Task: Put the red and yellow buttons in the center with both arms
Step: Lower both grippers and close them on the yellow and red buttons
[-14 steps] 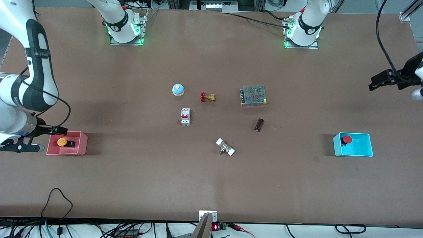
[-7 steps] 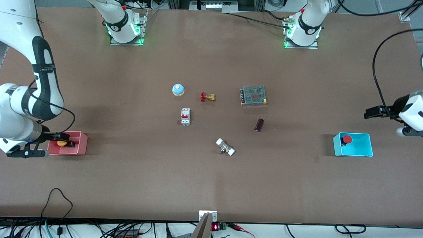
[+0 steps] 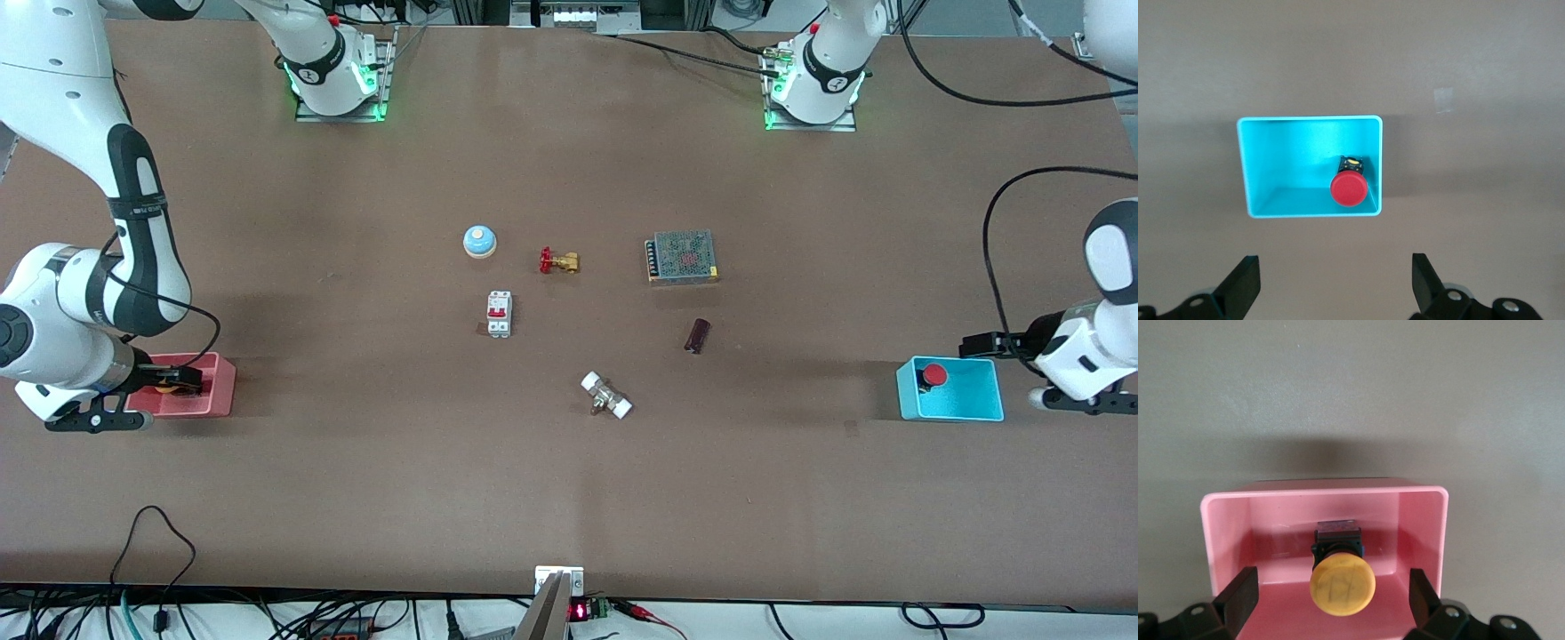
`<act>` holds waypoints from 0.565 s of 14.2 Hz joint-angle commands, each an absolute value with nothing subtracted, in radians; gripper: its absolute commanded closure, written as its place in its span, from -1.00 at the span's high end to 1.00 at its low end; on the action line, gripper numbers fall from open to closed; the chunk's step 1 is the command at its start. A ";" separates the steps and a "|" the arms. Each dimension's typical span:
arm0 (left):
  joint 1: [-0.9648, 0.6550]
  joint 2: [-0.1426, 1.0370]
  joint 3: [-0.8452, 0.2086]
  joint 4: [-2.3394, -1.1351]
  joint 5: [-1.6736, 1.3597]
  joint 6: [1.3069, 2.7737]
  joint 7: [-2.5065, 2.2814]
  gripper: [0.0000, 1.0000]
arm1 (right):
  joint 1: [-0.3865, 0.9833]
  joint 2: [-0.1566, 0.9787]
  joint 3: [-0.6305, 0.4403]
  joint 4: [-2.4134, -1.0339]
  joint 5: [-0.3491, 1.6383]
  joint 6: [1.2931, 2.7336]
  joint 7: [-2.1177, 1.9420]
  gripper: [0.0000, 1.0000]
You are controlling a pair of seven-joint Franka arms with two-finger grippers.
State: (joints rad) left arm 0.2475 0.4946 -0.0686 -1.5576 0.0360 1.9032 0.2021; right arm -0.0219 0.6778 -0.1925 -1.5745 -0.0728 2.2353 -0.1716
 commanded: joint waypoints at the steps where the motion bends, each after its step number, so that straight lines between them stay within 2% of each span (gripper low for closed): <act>1: 0.244 0.567 -0.072 -1.523 0.051 1.905 0.206 1.00 | -0.040 0.703 -0.183 -1.551 -0.058 2.241 -0.212 1.00; 4: 0.249 0.621 -0.074 -1.505 0.052 1.972 0.206 1.00 | -0.048 0.716 -0.183 -1.551 -0.060 2.241 -0.256 1.00; 8: 0.250 0.652 -0.072 -1.505 0.052 1.983 0.206 1.00 | -0.046 0.727 -0.181 -1.545 -0.061 2.241 -0.268 1.00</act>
